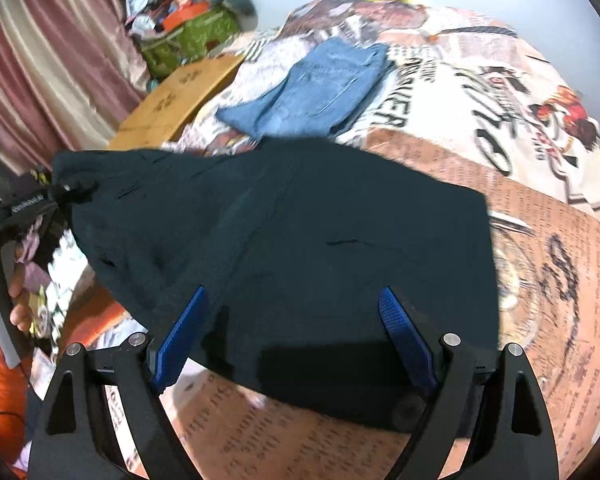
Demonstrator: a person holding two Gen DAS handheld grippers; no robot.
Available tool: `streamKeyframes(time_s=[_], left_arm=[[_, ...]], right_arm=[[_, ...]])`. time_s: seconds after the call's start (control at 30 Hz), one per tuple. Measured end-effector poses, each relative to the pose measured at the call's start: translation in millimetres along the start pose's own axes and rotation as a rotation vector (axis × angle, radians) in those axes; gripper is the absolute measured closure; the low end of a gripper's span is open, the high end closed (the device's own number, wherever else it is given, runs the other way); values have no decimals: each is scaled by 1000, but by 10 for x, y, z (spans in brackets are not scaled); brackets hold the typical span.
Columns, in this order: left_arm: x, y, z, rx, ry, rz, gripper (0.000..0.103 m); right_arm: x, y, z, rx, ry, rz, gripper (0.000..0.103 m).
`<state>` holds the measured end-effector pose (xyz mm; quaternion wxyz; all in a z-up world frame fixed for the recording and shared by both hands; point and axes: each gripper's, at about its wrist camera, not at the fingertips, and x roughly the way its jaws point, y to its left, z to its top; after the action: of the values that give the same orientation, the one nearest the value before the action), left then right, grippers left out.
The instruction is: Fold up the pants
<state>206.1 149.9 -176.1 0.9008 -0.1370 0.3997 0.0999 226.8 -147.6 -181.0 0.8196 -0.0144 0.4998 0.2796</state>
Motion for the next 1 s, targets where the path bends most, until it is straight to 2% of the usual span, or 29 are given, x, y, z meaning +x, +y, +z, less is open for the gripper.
streamKeyframes(time_s=[0.17,0.3,0.4,0.47,0.53,0.67,0.73,0.77,0.83,0.9,0.97,1.0], left_arm=[[-230,-426,278,68,-91,-59,82],[-396,-876,415,142,-154,-116,85],[-476,-1219,452,201,-176,-158,86],[-500,-1474,457,242,-169,-218,86],[-467,-1734,438,272,-132,-303,87],[-308,-2187,257,350,-62,-406,87],[-109,-2446,71,414,34,-458,87],[-30,-2507,5,432,80,-469,87],[237,-2689,-225,480,244,-493,87],[351,-2736,-386,498,325,-504,85],[335,-2770,-458,530,334,-489,80],[300,-2770,-456,539,326,-480,74]], right_arm=[[-251,-460,-137,103,-43,-55,18],[-179,-816,-282,195,1,-90,18],[-23,-943,-397,229,46,-70,18],[-20,-959,-421,237,30,-55,17],[-36,-940,-413,230,25,-50,17],[-49,-954,-416,231,19,-30,17],[-56,-969,-416,236,14,-20,17],[-62,-970,-421,238,11,-14,17],[-69,-965,-434,243,7,-5,17],[-93,-959,-445,249,1,5,17],[-125,-958,-472,252,-2,16,17],[-137,-957,-485,251,-3,18,17]])
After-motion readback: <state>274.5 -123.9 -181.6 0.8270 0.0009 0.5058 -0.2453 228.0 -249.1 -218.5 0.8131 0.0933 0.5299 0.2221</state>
